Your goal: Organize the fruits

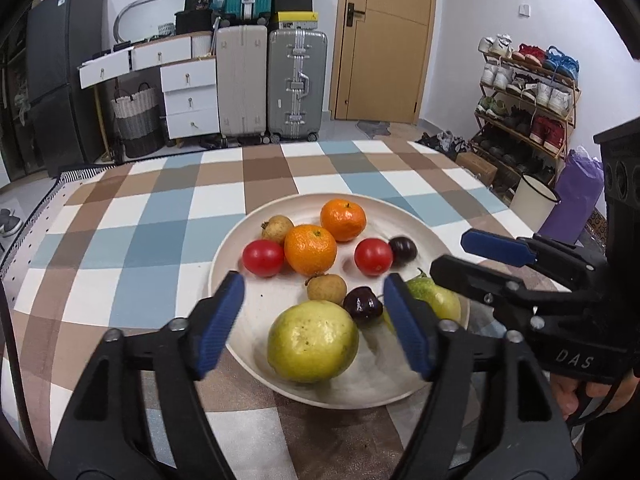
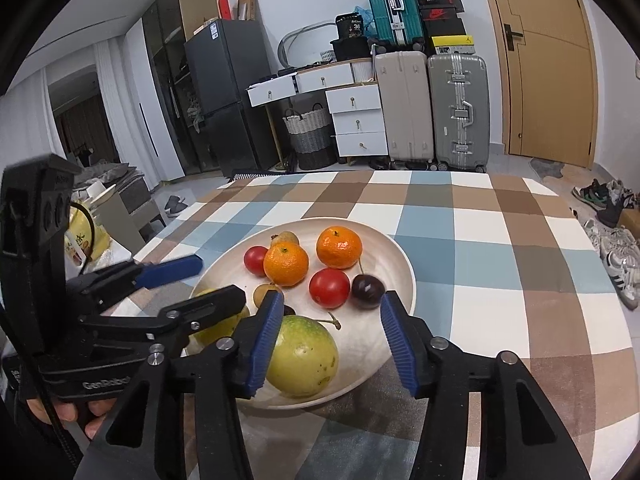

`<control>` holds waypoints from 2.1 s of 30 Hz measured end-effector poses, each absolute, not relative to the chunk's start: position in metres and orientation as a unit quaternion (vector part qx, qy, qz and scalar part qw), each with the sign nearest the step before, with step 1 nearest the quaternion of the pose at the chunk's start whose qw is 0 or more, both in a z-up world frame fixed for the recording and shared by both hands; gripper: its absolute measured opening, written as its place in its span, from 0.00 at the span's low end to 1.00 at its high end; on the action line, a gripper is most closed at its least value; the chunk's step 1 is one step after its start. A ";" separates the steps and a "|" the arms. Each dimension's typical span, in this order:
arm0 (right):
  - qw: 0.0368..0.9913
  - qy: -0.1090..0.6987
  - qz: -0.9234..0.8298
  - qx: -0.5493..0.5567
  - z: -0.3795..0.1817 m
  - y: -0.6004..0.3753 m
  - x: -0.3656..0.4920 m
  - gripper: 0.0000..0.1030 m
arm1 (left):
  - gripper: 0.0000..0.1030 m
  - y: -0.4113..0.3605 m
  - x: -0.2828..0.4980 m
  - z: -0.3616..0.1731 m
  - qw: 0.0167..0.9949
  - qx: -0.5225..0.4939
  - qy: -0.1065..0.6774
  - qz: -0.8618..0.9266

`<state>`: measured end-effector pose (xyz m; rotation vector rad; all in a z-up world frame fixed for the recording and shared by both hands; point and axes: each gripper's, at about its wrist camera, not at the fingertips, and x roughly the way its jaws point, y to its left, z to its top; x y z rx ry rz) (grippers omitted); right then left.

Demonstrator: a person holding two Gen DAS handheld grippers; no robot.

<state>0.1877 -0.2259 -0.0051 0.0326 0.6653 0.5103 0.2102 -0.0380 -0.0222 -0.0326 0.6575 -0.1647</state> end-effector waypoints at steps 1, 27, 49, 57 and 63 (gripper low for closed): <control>0.914 0.320 0.248 0.015 -0.004 -0.226 0.186 0.62 | 0.74 -0.036 0.209 -0.021 0.945 -0.018 0.318 -0.078; 0.932 0.268 0.242 0.018 0.014 -0.246 0.153 1.00 | 0.99 -0.017 0.167 -0.005 0.957 -0.026 0.285 -0.044; 0.938 0.226 0.262 0.001 0.021 -0.262 0.096 1.00 | 0.99 -0.003 0.092 -0.006 0.969 -0.028 0.245 -0.031; 0.943 0.211 0.257 -0.029 0.019 -0.252 0.090 1.00 | 0.99 -0.004 0.094 -0.010 0.968 -0.033 0.245 -0.031; 0.943 0.214 0.252 -0.027 0.019 -0.252 0.092 1.00 | 0.99 -0.004 0.093 -0.012 0.968 -0.031 0.246 -0.031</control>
